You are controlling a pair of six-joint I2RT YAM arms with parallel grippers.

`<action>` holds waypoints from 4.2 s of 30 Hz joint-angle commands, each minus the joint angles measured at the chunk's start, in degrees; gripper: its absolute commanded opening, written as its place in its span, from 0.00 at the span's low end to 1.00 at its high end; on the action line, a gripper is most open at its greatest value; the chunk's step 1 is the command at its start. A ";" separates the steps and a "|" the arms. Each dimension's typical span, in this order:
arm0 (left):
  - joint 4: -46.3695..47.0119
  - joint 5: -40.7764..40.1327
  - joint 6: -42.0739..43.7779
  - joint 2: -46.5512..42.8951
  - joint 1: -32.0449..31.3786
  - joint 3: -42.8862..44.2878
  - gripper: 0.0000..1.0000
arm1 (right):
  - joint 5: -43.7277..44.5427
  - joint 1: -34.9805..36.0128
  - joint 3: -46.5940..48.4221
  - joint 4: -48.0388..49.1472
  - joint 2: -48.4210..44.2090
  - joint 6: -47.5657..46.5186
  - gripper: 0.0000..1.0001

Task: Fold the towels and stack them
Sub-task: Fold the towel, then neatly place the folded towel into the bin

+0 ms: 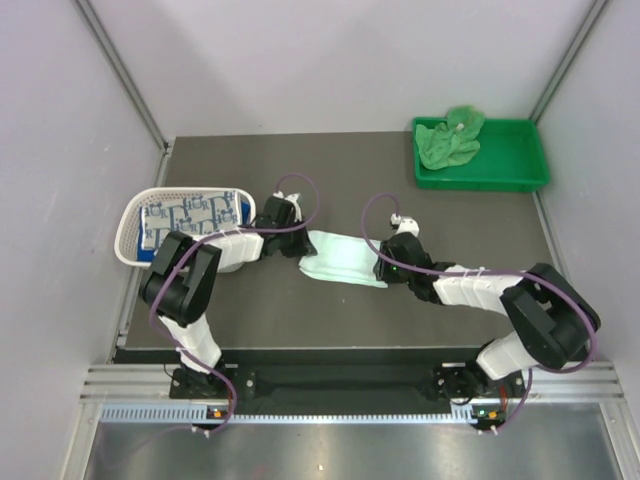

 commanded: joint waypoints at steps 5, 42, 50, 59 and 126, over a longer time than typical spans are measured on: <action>-17.70 -18.61 0.84 -0.26 -5.89 3.44 0.00 | 0.04 -1.04 0.75 -4.22 -8.86 -2.69 0.45; -54.54 -61.36 14.82 -12.48 -2.82 46.52 0.00 | -10.33 -0.95 9.45 -4.31 -16.00 -4.54 0.54; -55.51 -60.40 16.84 -14.06 -0.02 49.24 0.00 | -12.26 -0.78 11.12 -3.87 -14.25 -4.36 0.53; -56.13 -56.27 19.12 -15.82 4.03 50.56 0.00 | -12.17 -0.25 13.06 -4.40 -13.80 -4.19 0.52; -21.06 -33.57 0.58 -31.64 13.39 5.12 0.65 | -6.46 -0.59 16.57 -7.64 -8.71 -10.16 0.54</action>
